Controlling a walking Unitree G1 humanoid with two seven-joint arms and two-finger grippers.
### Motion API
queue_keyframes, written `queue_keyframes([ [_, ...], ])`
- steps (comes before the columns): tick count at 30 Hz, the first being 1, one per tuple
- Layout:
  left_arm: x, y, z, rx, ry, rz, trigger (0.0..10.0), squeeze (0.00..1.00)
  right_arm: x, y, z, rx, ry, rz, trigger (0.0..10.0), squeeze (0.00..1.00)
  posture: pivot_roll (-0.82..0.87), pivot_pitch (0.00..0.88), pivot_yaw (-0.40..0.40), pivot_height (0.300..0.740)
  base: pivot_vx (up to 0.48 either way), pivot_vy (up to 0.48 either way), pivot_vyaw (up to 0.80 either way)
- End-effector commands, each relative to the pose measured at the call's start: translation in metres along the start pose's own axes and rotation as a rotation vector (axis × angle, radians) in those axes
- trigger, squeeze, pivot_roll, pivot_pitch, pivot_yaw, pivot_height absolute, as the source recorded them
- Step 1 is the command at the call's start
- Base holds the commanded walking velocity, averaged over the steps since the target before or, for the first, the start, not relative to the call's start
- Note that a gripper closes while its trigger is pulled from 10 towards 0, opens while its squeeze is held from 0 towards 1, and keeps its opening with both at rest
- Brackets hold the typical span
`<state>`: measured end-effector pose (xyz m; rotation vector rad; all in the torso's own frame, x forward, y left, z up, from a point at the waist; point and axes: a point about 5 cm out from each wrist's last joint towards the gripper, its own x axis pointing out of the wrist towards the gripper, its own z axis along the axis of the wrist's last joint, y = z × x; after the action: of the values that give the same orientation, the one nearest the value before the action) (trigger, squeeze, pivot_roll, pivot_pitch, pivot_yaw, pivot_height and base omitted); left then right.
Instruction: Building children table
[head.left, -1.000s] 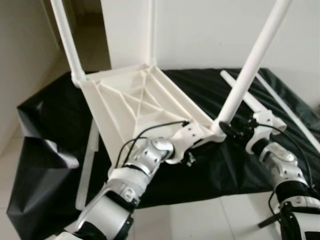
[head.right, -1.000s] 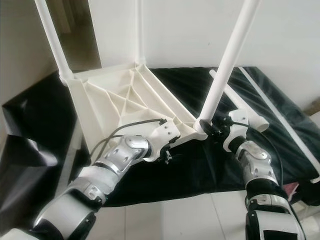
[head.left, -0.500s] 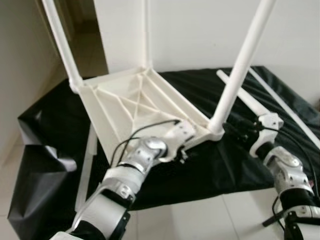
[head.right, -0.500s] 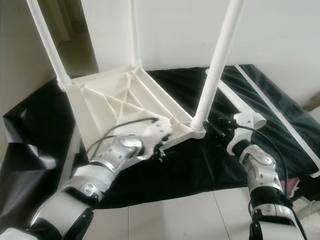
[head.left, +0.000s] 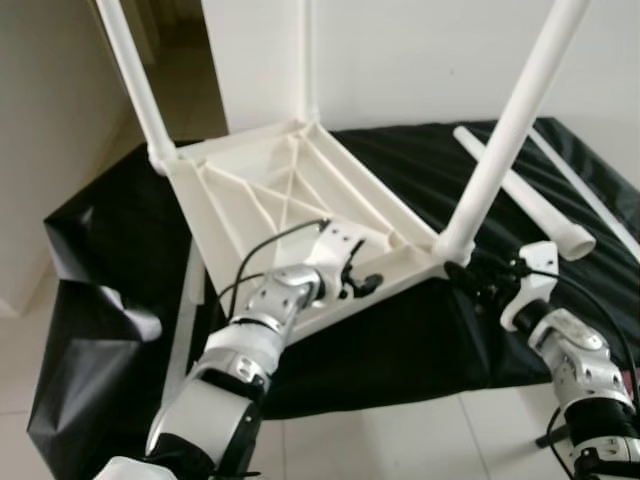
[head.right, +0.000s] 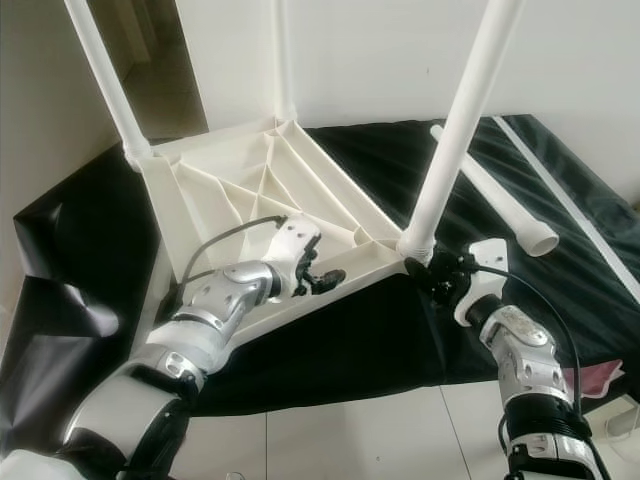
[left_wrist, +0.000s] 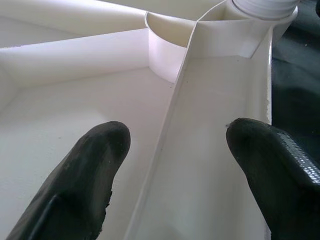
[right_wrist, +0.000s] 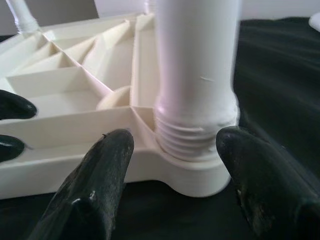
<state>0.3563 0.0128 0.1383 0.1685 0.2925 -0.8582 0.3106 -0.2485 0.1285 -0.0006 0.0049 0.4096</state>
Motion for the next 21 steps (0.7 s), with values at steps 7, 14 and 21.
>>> queue_keyframes([
  [7,-0.001,-0.015,-0.018,0.235,0.082,-0.111,10.0,0.0,-0.007,0.007,0.001,0.032,-0.008,0.0,10.0,0.0,0.02,0.0,0.011,0.74,0.0,0.0,0.0],
  [14,-0.018,-0.019,-0.038,0.349,0.132,-0.317,10.0,0.0,-0.016,0.004,0.013,0.025,-0.027,-0.007,10.0,0.0,0.01,0.0,0.018,0.74,0.0,0.0,0.0],
  [21,-0.043,-0.004,-0.059,0.374,0.218,-0.39,10.0,0.0,-0.026,0.0,0.019,0.012,-0.024,-0.008,10.0,0.0,0.01,0.0,0.029,0.74,0.0,0.0,0.0],
])
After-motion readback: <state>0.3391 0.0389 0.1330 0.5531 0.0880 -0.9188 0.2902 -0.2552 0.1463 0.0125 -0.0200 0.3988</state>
